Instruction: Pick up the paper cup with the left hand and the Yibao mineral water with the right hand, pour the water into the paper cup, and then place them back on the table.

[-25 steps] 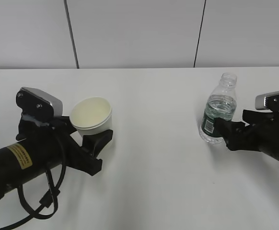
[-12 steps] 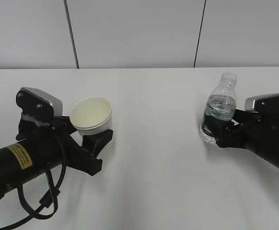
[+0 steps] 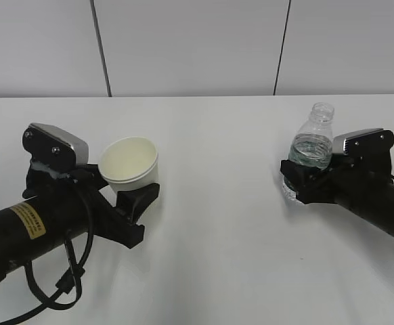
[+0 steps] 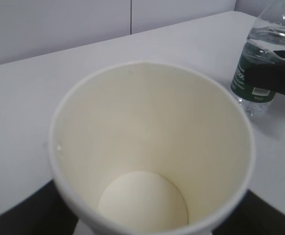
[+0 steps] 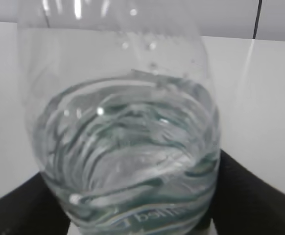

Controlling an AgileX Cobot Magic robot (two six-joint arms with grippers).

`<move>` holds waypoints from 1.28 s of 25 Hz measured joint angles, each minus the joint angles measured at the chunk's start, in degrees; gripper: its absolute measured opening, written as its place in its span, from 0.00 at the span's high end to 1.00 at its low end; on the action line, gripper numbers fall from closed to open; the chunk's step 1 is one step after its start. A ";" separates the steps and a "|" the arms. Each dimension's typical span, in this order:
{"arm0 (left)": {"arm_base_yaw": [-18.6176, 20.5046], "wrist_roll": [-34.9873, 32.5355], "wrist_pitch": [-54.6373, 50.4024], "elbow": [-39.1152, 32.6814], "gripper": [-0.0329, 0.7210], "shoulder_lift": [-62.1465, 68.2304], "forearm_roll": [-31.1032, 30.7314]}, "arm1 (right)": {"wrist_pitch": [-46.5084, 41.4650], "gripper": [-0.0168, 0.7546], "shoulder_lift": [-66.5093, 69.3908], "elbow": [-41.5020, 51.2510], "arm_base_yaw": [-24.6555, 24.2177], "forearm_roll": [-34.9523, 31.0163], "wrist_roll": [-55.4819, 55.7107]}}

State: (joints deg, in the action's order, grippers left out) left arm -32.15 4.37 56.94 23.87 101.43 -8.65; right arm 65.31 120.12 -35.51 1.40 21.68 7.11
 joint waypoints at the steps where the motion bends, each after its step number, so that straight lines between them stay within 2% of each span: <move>1: 0.00 0.00 0.00 0.00 0.35 0.00 0.00 | 0.00 0.22 0.00 -0.11 0.00 0.00 0.00; 7: 0.00 0.00 0.00 0.00 0.35 0.00 0.00 | 0.00 0.35 0.22 -0.56 0.00 0.21 -0.41; 17: 0.00 0.00 0.00 0.00 0.35 0.00 -0.68 | -0.55 0.37 0.30 -1.15 0.28 3.62 -2.28; 26: 0.00 0.00 -3.67 1.56 0.35 0.00 -2.48 | -2.37 0.37 -1.31 -7.10 6.28 5.26 -1.82; 32: 0.00 0.00 -7.52 5.12 0.35 0.00 -3.07 | -8.97 0.37 -1.40 -15.09 11.87 5.76 -1.33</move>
State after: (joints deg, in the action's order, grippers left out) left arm -32.15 4.37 49.42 28.99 101.43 -11.72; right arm 56.34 118.72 -50.60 13.27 27.44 5.77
